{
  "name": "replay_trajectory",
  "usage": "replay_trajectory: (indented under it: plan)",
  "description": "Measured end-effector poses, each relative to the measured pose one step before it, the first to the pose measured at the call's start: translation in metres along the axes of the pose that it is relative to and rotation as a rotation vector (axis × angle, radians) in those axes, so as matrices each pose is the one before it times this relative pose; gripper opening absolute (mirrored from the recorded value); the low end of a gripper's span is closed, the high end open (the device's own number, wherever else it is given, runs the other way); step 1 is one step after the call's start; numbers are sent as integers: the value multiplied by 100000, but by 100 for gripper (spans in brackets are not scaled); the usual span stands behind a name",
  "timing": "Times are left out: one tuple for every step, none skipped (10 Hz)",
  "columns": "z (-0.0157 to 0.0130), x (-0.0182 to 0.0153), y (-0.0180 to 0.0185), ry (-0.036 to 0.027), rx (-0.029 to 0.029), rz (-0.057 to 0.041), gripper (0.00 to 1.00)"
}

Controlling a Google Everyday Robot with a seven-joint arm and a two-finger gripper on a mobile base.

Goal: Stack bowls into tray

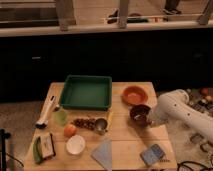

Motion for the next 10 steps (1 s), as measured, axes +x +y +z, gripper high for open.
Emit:
replay_trajectory:
  plan:
    - [-943,-31,508,1943,898,-1009,0]
    - [-733,106,156,2501,2219,-1129,0]
    - [-632,70,-6,1500,2122,-908,0]
    - [-1146,727,299,3051,2471,-1926,0]
    - [-368,474,55,1549,1775,-1736,0]
    - [-413,860,-75,1750,2123,-2703,0]
    - [-562,1347,349,2108,2004,-3115,0]
    - [-259,1087,-181,1094,2073,-3162,0]
    - [-60,872,-196,401,1735,-2820,0]
    - [14,1025,-265,205,1824,-2748,0]
